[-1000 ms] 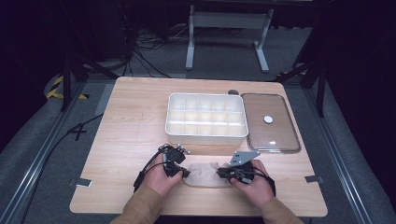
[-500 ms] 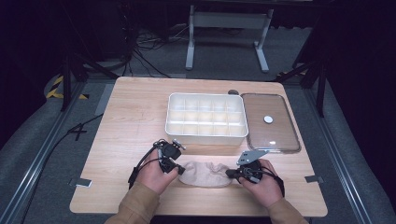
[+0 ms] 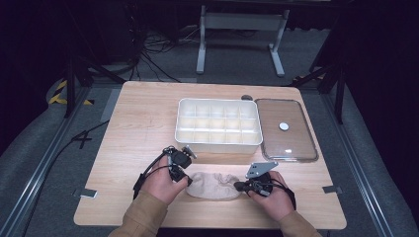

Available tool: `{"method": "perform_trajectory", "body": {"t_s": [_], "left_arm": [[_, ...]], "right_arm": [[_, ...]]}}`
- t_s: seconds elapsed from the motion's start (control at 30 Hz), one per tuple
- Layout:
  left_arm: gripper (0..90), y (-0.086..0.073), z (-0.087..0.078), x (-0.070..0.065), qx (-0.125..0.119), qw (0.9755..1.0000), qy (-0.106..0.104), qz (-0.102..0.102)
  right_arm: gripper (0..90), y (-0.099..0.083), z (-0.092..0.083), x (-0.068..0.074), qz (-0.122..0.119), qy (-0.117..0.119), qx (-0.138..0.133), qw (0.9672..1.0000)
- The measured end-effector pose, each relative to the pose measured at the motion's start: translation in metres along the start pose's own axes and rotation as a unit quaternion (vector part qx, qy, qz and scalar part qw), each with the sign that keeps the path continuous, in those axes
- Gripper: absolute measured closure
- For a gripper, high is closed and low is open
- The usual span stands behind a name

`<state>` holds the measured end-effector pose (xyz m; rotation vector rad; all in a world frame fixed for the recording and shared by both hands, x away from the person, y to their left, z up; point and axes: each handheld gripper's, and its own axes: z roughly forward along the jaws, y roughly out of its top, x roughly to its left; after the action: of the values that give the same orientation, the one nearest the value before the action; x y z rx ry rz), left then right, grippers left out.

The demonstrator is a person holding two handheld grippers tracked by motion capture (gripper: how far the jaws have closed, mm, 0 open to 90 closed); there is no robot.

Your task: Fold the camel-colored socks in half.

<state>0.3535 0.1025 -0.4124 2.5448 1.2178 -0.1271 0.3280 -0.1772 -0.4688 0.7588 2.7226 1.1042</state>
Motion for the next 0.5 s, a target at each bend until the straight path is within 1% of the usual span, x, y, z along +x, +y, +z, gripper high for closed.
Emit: {"method": "perform_trajectory", "body": {"t_s": [0.03, 0.07, 0.1, 0.13, 0.17, 0.2, 0.23, 0.27, 0.3, 0.33, 0.37, 0.4, 0.47, 0.5], "left_arm": [[85.2, 0.000, 0.000, -0.001, -0.001, 1.0000, 0.000, -0.001], [85.1, 0.001, -0.001, -0.002, -0.003, 1.0000, -0.005, 0.003], [85.1, 0.003, -0.002, -0.005, -0.010, 0.9999, -0.011, 0.005], [85.1, 0.003, -0.002, -0.005, -0.010, 0.9999, -0.011, 0.005], [85.1, 0.004, -0.004, -0.008, -0.019, 0.9995, -0.020, 0.013], [85.0, 0.005, -0.005, -0.010, -0.025, 0.9993, -0.025, 0.015], [85.0, 0.005, -0.005, -0.010, -0.025, 0.9993, -0.025, 0.015], [85.0, 0.007, -0.007, -0.014, -0.035, 0.9986, -0.034, 0.021], [85.0, 0.009, -0.008, -0.016, -0.035, 0.9983, -0.039, 0.026], [85.0, 0.009, -0.008, -0.016, -0.035, 0.9983, -0.039, 0.026], [85.0, 0.011, -0.009, -0.019, -0.042, 0.9978, -0.039, 0.033], [85.0, 0.012, -0.010, -0.021, -0.047, 0.9975, -0.039, 0.035], [85.0, 0.015, -0.011, -0.025, -0.052, 0.9965, -0.049, 0.045], [85.0, 0.016, -0.011, -0.027, -0.052, 0.9962, -0.050, 0.048]], "right_arm": [[90.0, 0.001, 0.001, 0.002, -0.002, 0.000, 0.002, 1.0000], [90.0, 0.002, 0.001, 0.002, -0.007, 0.000, 0.001, 1.0000], [90.0, 0.003, 0.002, 0.003, -0.007, 0.001, 0.002, 1.0000], [90.0, 0.003, 0.002, 0.003, -0.007, 0.001, 0.002, 1.0000], [90.0, 0.003, 0.002, 0.002, -0.007, 0.003, 0.002, 1.0000], [90.0, 0.002, 0.002, 0.001, -0.004, 0.006, 0.001, 1.0000], [90.0, 0.002, 0.002, 0.001, -0.004, 0.006, 0.001, 1.0000], [90.0, 0.002, 0.002, 0.000, -0.001, 0.011, -0.003, 0.9999], [90.0, 0.001, 0.002, 0.000, 0.001, 0.010, -0.002, 0.9999], [90.0, 0.001, 0.002, 0.000, 0.001, 0.010, -0.002, 0.9999], [90.0, 0.001, 0.002, 0.000, 0.002, 0.011, -0.003, 0.9999], [90.0, 0.001, 0.002, 0.000, 0.002, 0.012, -0.004, 0.9999], [90.0, 0.000, 0.002, -0.001, 0.002, 0.013, -0.008, 0.9999], [90.0, -0.001, 0.002, -0.001, 0.005, 0.014, -0.010, 0.9998]]}}
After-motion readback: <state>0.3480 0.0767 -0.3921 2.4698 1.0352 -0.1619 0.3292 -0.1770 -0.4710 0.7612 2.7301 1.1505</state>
